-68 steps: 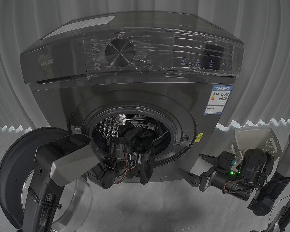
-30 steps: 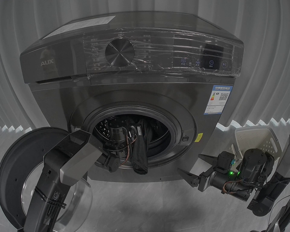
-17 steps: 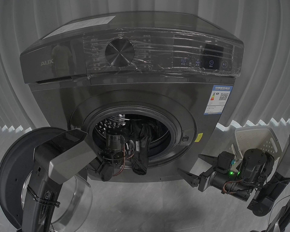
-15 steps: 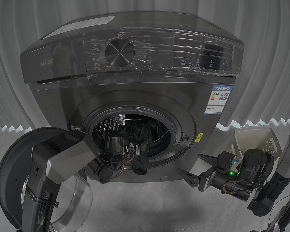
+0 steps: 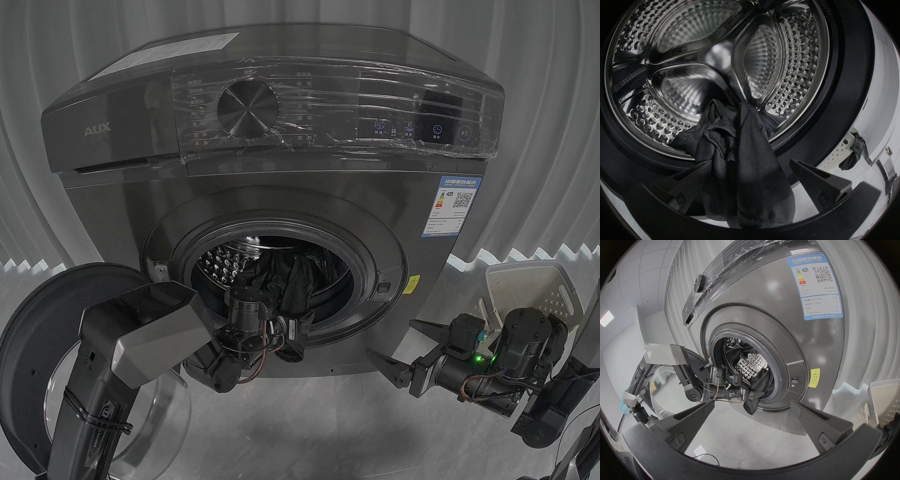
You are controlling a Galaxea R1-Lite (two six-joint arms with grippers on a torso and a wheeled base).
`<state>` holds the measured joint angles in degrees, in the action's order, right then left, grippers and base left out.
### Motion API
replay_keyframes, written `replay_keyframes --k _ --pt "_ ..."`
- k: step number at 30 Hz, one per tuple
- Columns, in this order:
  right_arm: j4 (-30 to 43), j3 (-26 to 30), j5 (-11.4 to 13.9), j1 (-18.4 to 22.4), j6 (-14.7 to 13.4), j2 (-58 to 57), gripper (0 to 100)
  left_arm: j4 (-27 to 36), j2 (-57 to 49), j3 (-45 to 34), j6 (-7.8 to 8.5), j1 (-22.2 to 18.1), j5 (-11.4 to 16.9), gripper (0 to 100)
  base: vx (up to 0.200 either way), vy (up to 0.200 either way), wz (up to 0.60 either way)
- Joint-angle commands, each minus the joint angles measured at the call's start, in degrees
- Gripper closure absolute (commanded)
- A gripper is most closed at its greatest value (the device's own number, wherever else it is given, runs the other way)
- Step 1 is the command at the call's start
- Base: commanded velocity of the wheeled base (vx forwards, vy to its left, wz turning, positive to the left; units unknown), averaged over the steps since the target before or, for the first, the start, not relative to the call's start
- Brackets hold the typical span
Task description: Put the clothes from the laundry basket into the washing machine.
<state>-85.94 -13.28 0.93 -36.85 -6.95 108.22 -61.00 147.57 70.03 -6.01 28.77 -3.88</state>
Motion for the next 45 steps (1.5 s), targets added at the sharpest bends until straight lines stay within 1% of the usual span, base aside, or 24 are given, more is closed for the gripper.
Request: replay_keyframes --k 1,2,3,10,14,15,17,18,19,21,22,23,24,31,35,45 --pt "-0.01 0.0 0.04 -0.06 0.01 0.07 0 -0.17 2.64 1.68 0.03 0.06 -0.17 0 0.0 0.0 0.0" --pt "-0.01 0.0 0.04 -0.06 0.01 0.07 0 -0.17 2.73 1.86 0.03 -0.03 -0.25 0 0.0 0.0 0.0" --pt "-0.01 0.0 0.04 -0.24 0.01 0.07 0 -0.17 2.81 1.95 0.03 -0.03 -0.34 100 0.0 0.0 0.0" --pt "-0.01 0.0 0.04 -0.33 0.01 0.07 0 -0.87 2.81 3.62 -0.05 -0.56 -1.05 100 0.0 0.0 0.0" --pt "-0.01 0.0 0.04 -0.33 0.01 -0.02 0 -1.66 2.9 6.87 -0.41 -1.17 -4.12 100 0.0 0.0 0.0" --pt "-0.1 0.0 0.04 -0.33 0.01 0.07 0 -1.66 2.9 7.05 -0.41 -1.17 -4.21 100 0.0 0.0 0.0" --pt "-0.1 0.0 0.04 -0.41 0.01 0.07 0 -2.98 4.13 11.7 -0.49 -1.7 -6.14 100 0.0 0.0 0.0" --pt "-0.1 0.0 0.04 -0.41 0.01 -0.02 0 -3.07 4.31 12.05 -0.49 -1.7 -6.23 100 0.0 0.0 0.0" --pt "-0.1 0.0 0.04 -0.41 0.01 -0.02 0 -3.42 5.36 15.66 -0.49 -2.14 -7.55 100 0.0 0.0 0.0" --pt "-0.1 0.0 0.04 -0.41 0.01 0.07 0 -3.6 7.03 19.97 -0.49 -2.67 -9.13 100 0.0 0.0 0.0" --pt "-0.1 0.0 0.04 -0.41 0.01 0.07 0 -3.6 7.03 19.97 -0.49 -2.67 -9.13 100 0.0 0.0 0.0" --pt "-0.01 0.0 0.04 -0.41 0.01 0.07 0 -3.6 8.0 23.04 -0.49 -2.84 -9.66 100 0.0 0.0 0.0" --pt "-0.01 0.0 0.04 -0.41 0.01 0.07 0 -3.6 8.53 24.45 -0.49 -2.93 -9.75 100 0.0 0.0 0.0" --pt "-0.01 0.0 0.04 -0.41 0.01 0.07 0 -3.51 10.99 29.72 -0.32 -3.19 -10.1 100 0.0 0.0 0.0" --pt "-0.01 0.0 0.04 -0.41 0.01 0.07 0 -3.33 12.48 33.41 -0.05 -3.81 -11.24 100 0.0 0.0 0.0" --pt "-0.01 0.09 0.04 -0.41 0.01 0.07 0 -2.89 12.57 35.7 -0.05 -4.6 -11.59 100 0.0 0.0 0.0"
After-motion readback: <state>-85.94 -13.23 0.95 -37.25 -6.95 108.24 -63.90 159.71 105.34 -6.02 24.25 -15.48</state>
